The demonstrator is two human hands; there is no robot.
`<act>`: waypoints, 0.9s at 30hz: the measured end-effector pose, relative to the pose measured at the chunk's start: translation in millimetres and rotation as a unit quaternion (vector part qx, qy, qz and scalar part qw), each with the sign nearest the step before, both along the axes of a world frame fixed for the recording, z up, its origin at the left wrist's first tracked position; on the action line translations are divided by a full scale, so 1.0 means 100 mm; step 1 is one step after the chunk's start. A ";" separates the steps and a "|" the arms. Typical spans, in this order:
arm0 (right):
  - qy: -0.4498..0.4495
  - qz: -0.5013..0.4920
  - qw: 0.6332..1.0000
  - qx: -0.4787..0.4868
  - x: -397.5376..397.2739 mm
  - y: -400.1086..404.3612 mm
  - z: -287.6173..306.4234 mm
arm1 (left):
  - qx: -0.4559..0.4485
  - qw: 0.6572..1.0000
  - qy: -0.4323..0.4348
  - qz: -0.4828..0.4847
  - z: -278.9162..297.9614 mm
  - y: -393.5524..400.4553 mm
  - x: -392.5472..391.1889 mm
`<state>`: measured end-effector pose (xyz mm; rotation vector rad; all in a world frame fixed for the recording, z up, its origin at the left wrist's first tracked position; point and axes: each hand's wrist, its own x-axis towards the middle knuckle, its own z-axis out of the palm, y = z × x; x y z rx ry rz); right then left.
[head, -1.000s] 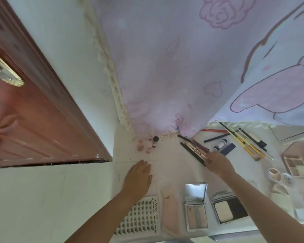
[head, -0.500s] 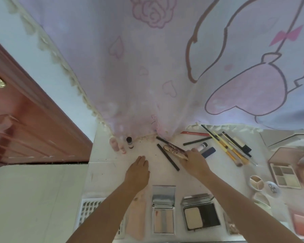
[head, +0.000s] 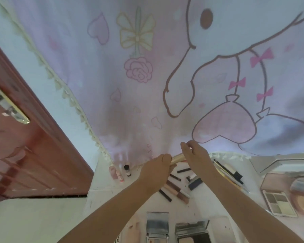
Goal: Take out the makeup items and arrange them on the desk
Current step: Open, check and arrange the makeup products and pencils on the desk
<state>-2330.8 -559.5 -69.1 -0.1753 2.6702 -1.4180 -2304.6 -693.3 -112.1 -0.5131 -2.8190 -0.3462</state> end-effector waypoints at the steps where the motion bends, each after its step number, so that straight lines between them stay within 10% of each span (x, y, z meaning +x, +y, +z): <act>1: 0.016 -0.012 1.000 -0.022 0.00 -0.01 0.08 | 0.006 1.000 -0.006 0.016 0.12 0.01 0.04; 7: 0.088 0.099 0.989 -0.059 0.07 0.05 0.25 | 0.192 0.932 -0.298 -0.071 0.58 -0.17 0.11; 15: 0.017 0.102 0.991 0.083 0.05 0.02 0.41 | 0.129 0.972 -0.194 -0.006 0.60 -0.38 0.12; 22: -0.095 0.098 0.990 -0.027 0.05 -0.04 0.44 | 0.045 0.998 -0.029 -0.034 0.59 -0.43 0.14; 27: 0.016 0.143 0.986 -0.086 0.06 -0.06 0.40 | 0.131 0.982 -0.131 -0.016 0.63 -0.49 0.10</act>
